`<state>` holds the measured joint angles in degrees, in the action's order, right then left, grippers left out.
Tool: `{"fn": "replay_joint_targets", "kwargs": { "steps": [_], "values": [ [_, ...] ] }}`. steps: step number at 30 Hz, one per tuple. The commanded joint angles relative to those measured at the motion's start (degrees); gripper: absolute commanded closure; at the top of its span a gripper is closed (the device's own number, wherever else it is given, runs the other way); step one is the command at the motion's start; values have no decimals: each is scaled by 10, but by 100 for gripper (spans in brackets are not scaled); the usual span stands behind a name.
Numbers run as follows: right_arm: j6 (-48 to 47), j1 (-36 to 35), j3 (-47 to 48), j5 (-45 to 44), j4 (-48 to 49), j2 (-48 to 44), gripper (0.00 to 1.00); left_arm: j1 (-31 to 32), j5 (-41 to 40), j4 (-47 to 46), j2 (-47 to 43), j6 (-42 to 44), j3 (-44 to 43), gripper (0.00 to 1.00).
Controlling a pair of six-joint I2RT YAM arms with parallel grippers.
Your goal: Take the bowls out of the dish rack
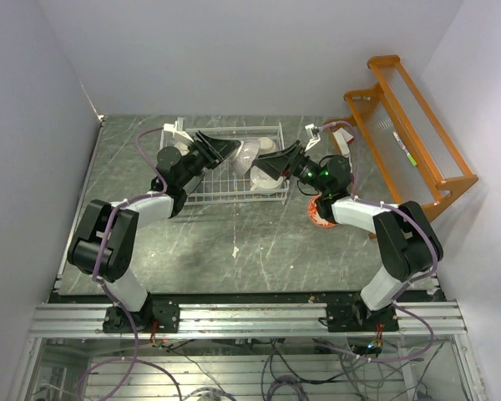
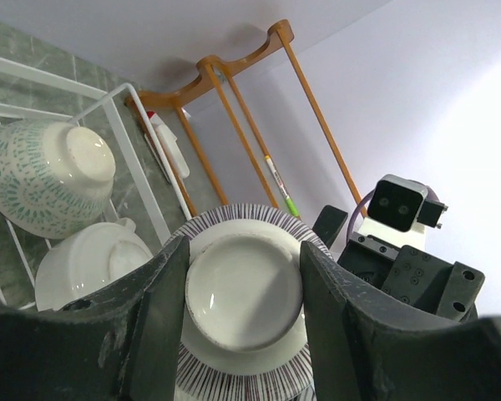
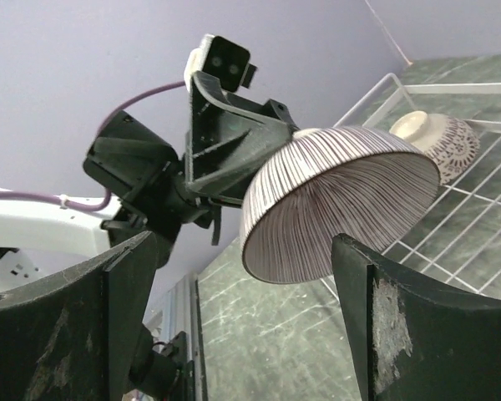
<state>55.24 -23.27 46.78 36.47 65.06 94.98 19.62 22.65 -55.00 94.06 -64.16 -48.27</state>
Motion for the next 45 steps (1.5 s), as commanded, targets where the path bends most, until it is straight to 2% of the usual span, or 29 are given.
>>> {"fn": "replay_joint_targets", "kwargs": {
  "steps": [1,7,13,18,25,30,36,40,43,44,45],
  "values": [
    [45,2,10,28,81,20,15,-5,15,-115,3,-32,4,93],
    [65,1,27,29,91,39,23,-5,15,-120,3,-33,6,93],
    [99,1,42,43,121,65,25,-2,19,-105,1,-8,4,93],
    [106,1,57,51,124,79,31,0,12,-90,-7,10,7,93],
    [120,1,70,56,128,93,56,5,12,-89,-6,15,8,93],
    [134,1,72,58,145,104,64,13,6,-79,-6,27,9,93],
    [156,1,72,61,171,117,82,19,1,-69,-13,36,13,93],
    [151,1,73,63,165,117,99,19,2,-68,-17,34,12,93],
    [147,0,70,63,160,112,100,19,-1,-55,-23,40,13,93],
    [148,1,68,63,160,110,100,19,-1,-52,-26,40,14,90],
    [151,1,66,64,163,108,100,19,-3,-52,-30,40,17,83]
  ]
}}
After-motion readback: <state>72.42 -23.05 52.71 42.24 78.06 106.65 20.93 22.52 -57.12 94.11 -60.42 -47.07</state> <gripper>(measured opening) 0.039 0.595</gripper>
